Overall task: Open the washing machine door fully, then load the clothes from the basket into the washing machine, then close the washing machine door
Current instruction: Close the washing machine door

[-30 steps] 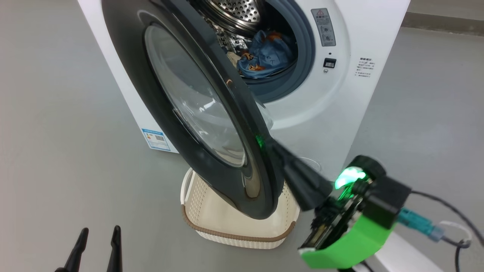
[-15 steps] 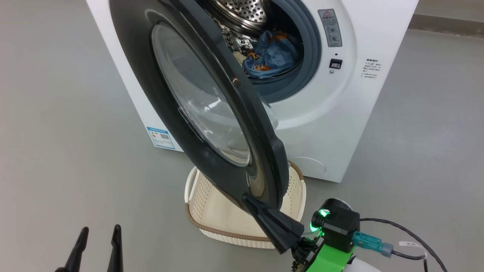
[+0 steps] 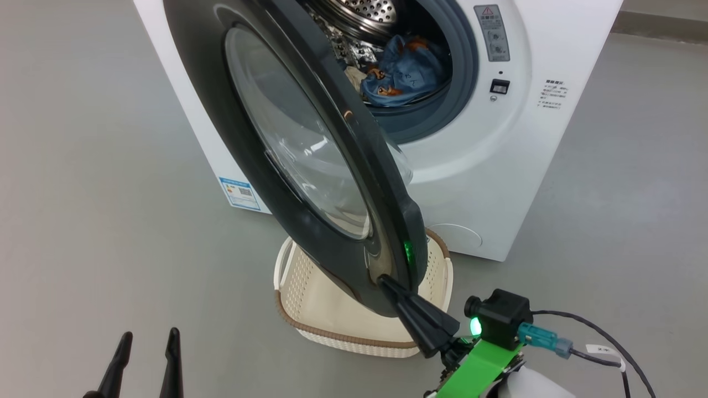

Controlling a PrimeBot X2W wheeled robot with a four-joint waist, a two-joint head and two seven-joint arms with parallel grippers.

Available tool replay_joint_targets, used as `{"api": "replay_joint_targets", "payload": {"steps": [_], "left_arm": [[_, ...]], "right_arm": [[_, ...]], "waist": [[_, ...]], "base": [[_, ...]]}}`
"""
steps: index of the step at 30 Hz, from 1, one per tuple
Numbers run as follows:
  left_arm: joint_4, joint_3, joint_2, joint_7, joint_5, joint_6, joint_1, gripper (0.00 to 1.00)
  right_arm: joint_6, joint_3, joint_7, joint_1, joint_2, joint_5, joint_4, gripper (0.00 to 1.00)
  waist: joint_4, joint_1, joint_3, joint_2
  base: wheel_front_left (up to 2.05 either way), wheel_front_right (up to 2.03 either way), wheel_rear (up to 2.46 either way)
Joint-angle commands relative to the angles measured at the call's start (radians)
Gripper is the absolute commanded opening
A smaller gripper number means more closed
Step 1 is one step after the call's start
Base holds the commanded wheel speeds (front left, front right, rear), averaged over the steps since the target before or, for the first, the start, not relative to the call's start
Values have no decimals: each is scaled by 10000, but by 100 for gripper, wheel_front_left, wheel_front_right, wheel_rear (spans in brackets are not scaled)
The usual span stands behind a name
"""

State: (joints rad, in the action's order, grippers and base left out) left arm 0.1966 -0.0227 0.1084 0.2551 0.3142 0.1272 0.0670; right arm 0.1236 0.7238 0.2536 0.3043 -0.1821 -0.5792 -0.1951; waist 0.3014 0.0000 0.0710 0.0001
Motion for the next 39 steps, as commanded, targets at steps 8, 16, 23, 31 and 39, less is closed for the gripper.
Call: {"api": "replay_joint_targets", "payload": {"steps": [8,16,23,31,39], "left_arm": [[-400,-416,60,66,2,35,-285,100],[-515,-415,-13,66,21,35,-475,100],[-624,-364,-166,67,2,35,-845,100],[-804,-374,-368,67,64,35,-1204,100],[-937,-180,-483,67,144,35,-1624,100]], "right_arm": [[71,-325,82,567,302,-124,-68,0],[71,-685,82,945,304,-2,-203,0],[71,-1423,82,1327,161,162,-290,0],[71,-2228,82,1920,61,577,-370,0],[71,-2962,82,2648,-130,883,-482,0]], "waist": [[12,0,230,-1],[-25,0,668,-1],[2,0,1155,-1],[-17,0,1743,-1],[139,0,2267,-1]], "base": [[0,0,0],[0,0,0],[0,0,0],[0,0,0],[0,0,0]]}}
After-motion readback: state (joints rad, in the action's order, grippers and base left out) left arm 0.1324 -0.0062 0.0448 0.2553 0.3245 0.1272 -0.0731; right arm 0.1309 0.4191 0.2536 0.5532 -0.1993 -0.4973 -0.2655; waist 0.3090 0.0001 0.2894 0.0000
